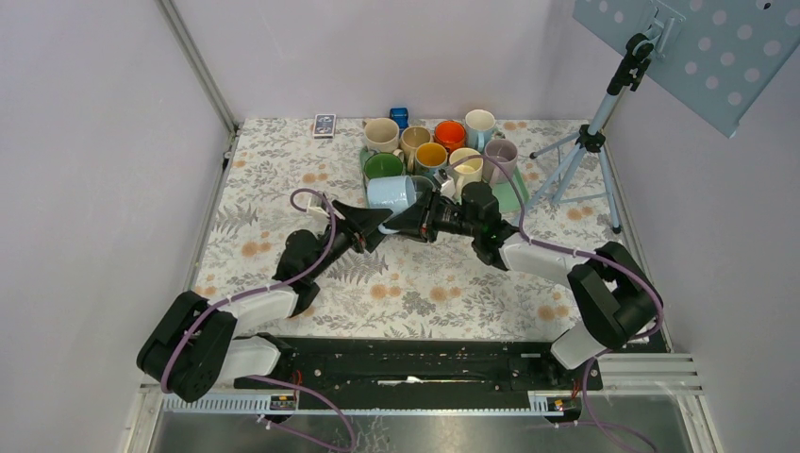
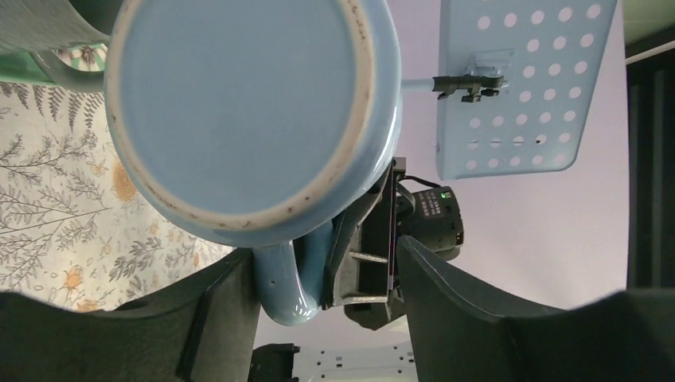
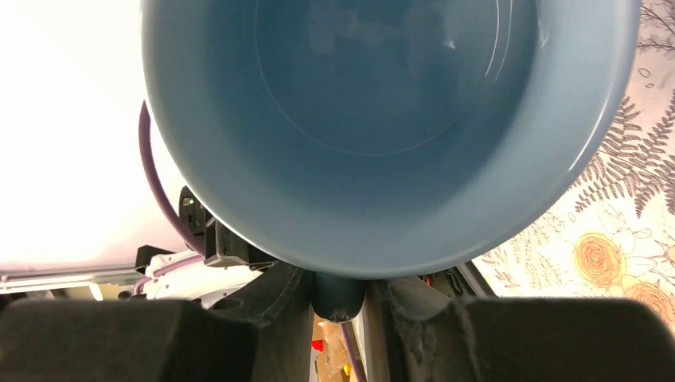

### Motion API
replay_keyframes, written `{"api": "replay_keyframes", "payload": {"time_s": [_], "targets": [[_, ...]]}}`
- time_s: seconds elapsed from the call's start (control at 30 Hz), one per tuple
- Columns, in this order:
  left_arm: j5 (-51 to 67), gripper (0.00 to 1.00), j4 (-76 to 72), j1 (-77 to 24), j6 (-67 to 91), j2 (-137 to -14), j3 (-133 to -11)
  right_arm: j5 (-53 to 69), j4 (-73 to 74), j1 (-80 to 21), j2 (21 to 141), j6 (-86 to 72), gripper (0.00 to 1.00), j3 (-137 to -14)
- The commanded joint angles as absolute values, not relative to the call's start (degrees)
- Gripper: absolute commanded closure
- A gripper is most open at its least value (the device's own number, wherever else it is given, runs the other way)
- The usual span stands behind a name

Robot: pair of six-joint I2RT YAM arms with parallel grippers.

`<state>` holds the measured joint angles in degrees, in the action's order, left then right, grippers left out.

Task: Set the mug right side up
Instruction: Turn over the cup at the center of the board.

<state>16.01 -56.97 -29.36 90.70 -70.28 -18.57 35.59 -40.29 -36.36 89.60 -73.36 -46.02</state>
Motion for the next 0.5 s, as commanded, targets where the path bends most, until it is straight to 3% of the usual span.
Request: {"api": "replay_keyframes", "payload": {"time_s": [0.0,0.47], "targets": [[18.4,0.33,-64.6,-29.9,89.7,-69.4,-18.9,32.8,-37.5,-37.6,85.8,-66.8,1.00,-50.5],[17.8,0.01,-53.7,-29.8,84.8,-65.9,-20.3,23.6,-17.9,-38.0,80.5,-51.9,1.00,-56.0]]}}
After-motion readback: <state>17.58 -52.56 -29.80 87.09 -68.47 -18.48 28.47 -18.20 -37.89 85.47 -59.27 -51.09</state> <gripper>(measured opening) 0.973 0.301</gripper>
